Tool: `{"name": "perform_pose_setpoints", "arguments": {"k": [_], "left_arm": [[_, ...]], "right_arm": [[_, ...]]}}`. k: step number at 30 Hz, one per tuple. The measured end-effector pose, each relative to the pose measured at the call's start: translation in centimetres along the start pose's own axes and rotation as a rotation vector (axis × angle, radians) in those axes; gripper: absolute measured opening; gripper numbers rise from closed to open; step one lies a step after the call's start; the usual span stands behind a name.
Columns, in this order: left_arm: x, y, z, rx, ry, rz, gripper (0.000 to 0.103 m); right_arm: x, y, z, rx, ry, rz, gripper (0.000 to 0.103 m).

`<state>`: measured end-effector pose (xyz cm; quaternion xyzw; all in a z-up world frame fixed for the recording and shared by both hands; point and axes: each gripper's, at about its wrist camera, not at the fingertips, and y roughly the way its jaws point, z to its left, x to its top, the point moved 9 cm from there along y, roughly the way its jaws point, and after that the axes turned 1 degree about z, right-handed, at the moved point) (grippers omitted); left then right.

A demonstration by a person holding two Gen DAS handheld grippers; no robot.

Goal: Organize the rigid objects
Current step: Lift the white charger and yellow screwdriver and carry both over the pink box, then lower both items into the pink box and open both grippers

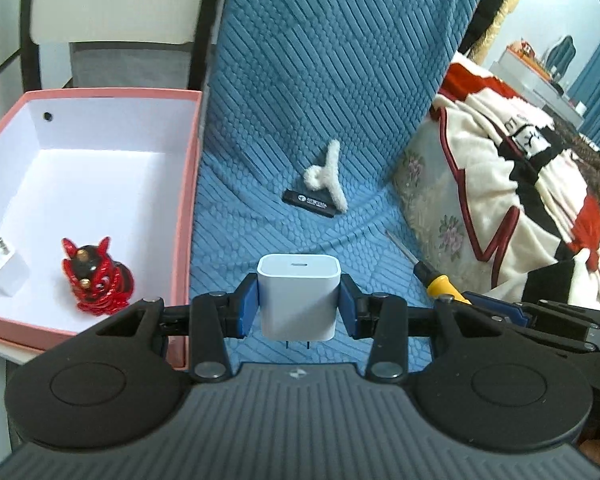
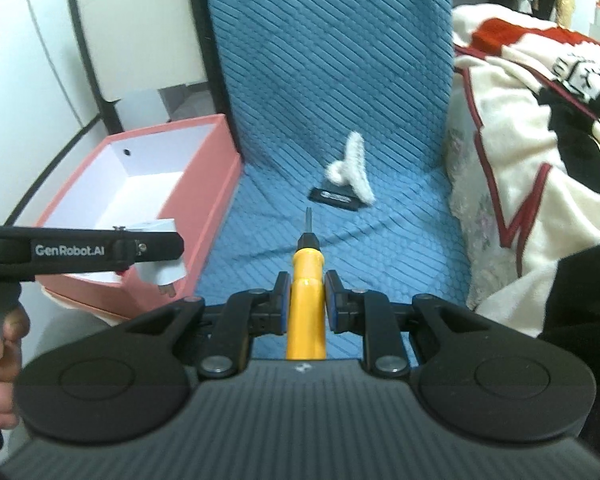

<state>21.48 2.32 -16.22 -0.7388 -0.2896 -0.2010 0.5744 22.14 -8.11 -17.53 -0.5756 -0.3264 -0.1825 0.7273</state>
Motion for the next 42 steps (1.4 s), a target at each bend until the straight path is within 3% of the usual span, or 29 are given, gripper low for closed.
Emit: {"name": "perform_pose_setpoints", "arguments": {"k": [14,25,32,42], "left_arm": [[0.3,-6.6,6.6,0.073,-0.079,-0.083,0.048],[0.2,-10.6,13.7,0.160,-0.162,-0.119,0.048],[0.9,-9.7,17.9,0.160,-0.191,-0.098,0.048],[2.6,-4.0,23.4,0.139,-0.216,-0.017,0.048]], "right_arm": [[1.7,-1.6,9.8,0.150,-0.149,-0.040,0.021],[2.4,-0.1,17.3,0.268,-0.212,0.002,0.021],[2.6,2.3,20.5,0.276,-0.225,0.050,0.021],[4.2,8.6,21.3,0.216,-0.161,0.122,0.021]]}}
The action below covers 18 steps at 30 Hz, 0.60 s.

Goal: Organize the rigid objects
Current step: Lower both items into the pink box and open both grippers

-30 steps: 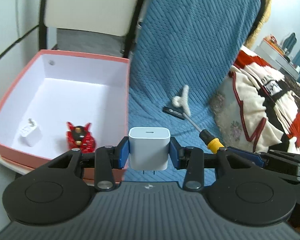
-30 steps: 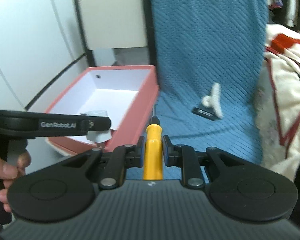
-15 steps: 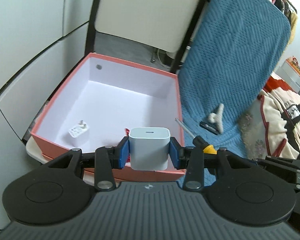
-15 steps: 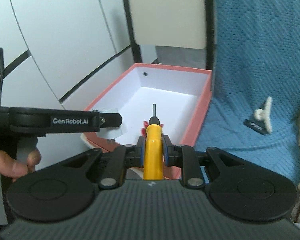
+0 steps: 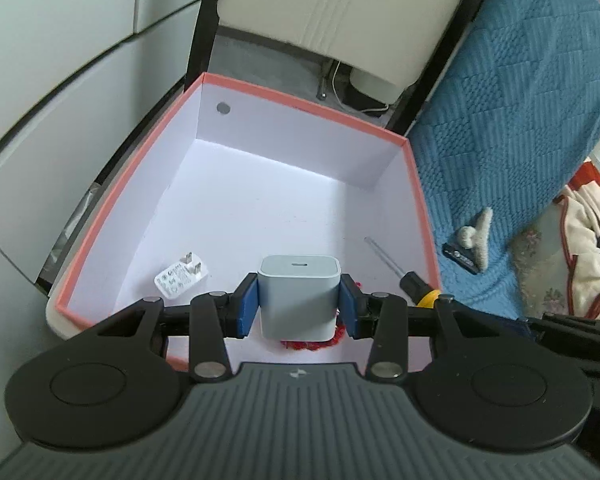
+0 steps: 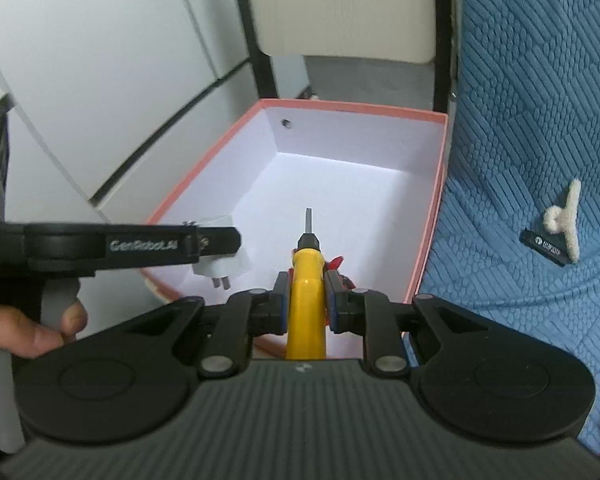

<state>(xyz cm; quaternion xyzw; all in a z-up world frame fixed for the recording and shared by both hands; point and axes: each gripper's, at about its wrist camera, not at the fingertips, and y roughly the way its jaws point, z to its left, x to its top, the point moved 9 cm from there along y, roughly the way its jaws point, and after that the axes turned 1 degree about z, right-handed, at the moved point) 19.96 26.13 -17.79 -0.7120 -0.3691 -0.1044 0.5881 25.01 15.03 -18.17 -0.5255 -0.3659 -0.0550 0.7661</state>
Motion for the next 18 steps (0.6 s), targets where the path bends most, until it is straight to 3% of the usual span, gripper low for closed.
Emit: {"name": "perform_pose_setpoints", "arguments": {"k": [10,18], "left_arm": [[1.8,6.7,3.4,-0.007,-0.032,0.087,0.048],[2.9,8.7,4.6,-0.015,-0.041,0.091,0.048]], "right_arm": [[1.7,6.3,-1.9,-0.066,0.053,0.064,0.021],[2.0,8.7,-2.5,-0.095,0.067,0.088,0.022]]}}
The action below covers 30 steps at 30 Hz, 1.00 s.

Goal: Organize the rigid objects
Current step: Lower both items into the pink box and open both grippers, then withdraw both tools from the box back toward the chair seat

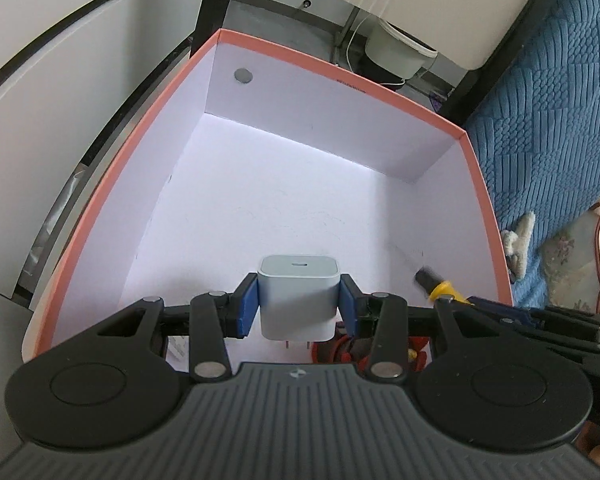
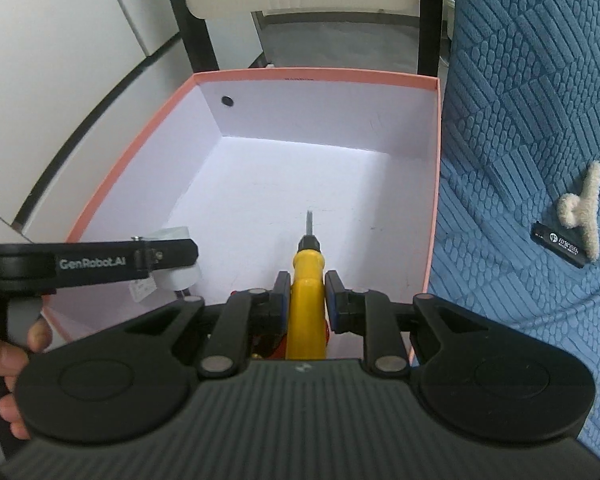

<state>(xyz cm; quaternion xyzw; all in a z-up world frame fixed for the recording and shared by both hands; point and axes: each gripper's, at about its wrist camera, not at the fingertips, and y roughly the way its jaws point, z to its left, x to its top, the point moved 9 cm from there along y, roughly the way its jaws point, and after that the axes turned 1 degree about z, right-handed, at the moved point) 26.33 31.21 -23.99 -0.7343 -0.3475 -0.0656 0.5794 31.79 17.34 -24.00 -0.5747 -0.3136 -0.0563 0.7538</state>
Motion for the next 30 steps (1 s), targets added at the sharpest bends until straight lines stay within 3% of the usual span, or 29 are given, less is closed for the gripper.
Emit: {"name": "perform_pose_setpoints", "arguments": {"k": [13,30], "left_arm": [[-0.7,-5.1,-1.7,0.002,-0.003,-0.087,0.050],[-5.6,-13.5,-9.1,-0.037,0.060,-0.189,0.050]], "right_arm": [[-0.6,-3.6,1.6,0.040,-0.040,-0.052,0.025],[-4.4,-13.0,-1.2,0.023,-0.031,-0.193,0.025]]}}
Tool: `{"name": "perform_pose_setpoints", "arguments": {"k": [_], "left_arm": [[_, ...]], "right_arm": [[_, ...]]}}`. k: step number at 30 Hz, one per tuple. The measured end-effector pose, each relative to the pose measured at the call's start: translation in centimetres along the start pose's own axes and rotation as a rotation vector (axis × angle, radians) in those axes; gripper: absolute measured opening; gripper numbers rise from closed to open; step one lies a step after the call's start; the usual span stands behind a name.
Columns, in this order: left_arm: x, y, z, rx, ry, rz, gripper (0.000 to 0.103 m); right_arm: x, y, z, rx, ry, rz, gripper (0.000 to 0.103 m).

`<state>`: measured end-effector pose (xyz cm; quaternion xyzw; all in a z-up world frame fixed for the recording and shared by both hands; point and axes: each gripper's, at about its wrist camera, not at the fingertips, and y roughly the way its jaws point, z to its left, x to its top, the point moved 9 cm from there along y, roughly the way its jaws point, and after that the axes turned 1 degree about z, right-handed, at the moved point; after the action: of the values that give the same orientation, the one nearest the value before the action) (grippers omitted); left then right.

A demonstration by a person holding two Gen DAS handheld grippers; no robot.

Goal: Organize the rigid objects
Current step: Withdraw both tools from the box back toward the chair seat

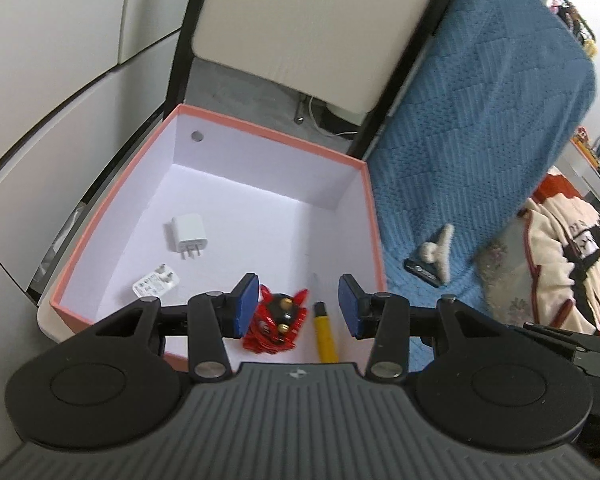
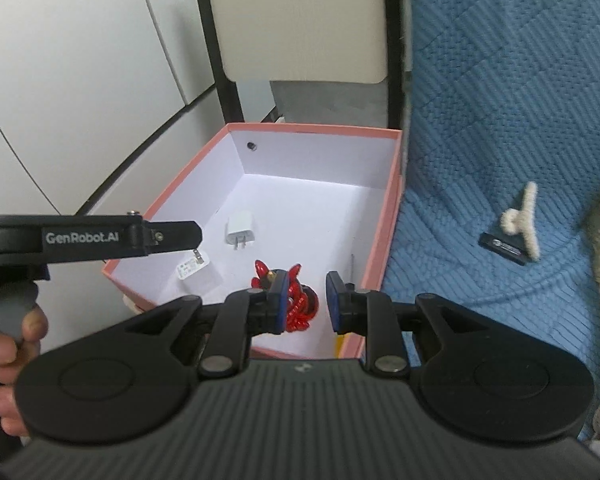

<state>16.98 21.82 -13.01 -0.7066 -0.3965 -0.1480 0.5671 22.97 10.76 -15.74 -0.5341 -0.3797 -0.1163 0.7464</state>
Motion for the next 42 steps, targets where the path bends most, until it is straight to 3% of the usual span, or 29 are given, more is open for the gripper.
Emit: {"name": "perform_pose_setpoints", "arguments": {"k": [8,20,31,40,42], "left_arm": [[-2.2,-3.9,-5.5,-0.051,0.051,-0.034,0.050],[-7.3,-5.2,-11.7,-0.086,0.133,-0.016,0.050],[-11.0,-4.2,-16.5,-0.126,0.209,0.031,0.050],[-10.9,-1.0,-18.6,-0.135,0.215,0.069,0.050],[-10.7,0.0,-19.0,-0.137,0.213,0.079,0.055]], "right_arm": [[-1.9,-4.9,-2.5,-0.006,0.040,-0.060,0.025],[-6.0,-10.5,-7.7,-0.091,0.064,-0.110,0.025],[-9.7,-13.7,-12.0,-0.142,0.126,-0.126,0.025],[-10.8,-13.0,-15.2,-0.181,0.158,-0.122,0.025],[-10.8,-12.4,-15.9,-0.186,0.161,-0.120,0.025]]}}
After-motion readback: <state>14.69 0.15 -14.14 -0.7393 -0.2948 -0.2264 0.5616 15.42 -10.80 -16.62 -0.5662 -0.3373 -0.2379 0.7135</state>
